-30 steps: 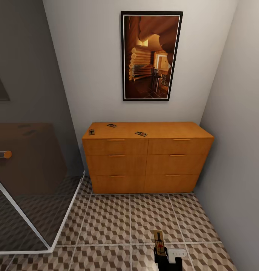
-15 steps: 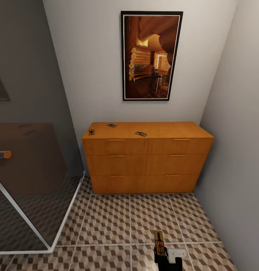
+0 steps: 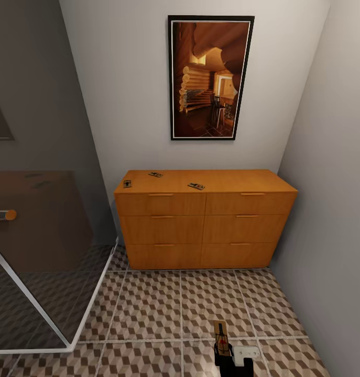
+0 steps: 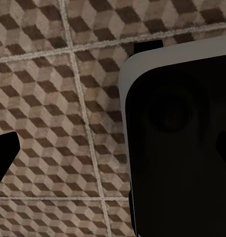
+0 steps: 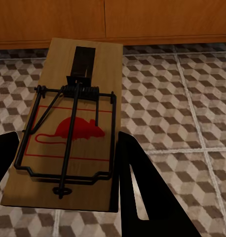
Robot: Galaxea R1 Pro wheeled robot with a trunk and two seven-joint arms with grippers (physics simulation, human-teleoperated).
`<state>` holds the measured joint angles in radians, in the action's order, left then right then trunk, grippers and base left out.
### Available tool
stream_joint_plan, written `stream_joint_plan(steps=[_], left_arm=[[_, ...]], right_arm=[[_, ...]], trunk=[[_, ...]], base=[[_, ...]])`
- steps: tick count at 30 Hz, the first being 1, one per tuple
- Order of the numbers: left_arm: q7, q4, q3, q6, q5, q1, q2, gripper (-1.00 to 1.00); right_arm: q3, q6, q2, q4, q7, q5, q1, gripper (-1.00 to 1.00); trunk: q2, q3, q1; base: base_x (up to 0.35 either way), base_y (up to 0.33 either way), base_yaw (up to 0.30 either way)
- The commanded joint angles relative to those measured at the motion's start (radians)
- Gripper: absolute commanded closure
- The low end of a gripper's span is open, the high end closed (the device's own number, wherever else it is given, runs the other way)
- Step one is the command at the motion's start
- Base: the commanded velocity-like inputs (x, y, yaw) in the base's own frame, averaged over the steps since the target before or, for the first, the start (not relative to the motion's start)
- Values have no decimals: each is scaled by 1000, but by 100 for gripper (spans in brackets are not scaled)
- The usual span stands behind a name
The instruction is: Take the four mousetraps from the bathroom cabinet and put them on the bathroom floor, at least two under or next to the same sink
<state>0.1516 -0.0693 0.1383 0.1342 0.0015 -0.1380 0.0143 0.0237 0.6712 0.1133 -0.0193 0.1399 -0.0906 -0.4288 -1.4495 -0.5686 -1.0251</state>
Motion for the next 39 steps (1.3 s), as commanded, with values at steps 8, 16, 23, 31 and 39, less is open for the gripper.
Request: stream_joint_plan(steps=[8,16,23,31,39], left_arm=[[3,-4,7,7,0,-2,0,-100],[3,-4,7,7,0,-2,0,-100],[3,-4,7,7,0,-2,0,-100],[3,-4,7,7,0,-2,0,-100],[3,-4,7,7,0,-2,0,-100]], right_arm=[[2,2,0,1,5,-8,-1,100],[3,2,0,1,5,-8,-1,100],[2,2,0,1,5,-8,-1,100],[2,2,0,1,5,-8,-1,100],[2,2,0,1,5,-8,-1,100]], trunk=[[-1,-1,0],[-1,-1,0],[-1,-1,0],[-1,-1,0],[-1,-1,0]], base=[[0,0,0],[0,0,0],[0,0,0],[0,0,0],[0,0,0]])
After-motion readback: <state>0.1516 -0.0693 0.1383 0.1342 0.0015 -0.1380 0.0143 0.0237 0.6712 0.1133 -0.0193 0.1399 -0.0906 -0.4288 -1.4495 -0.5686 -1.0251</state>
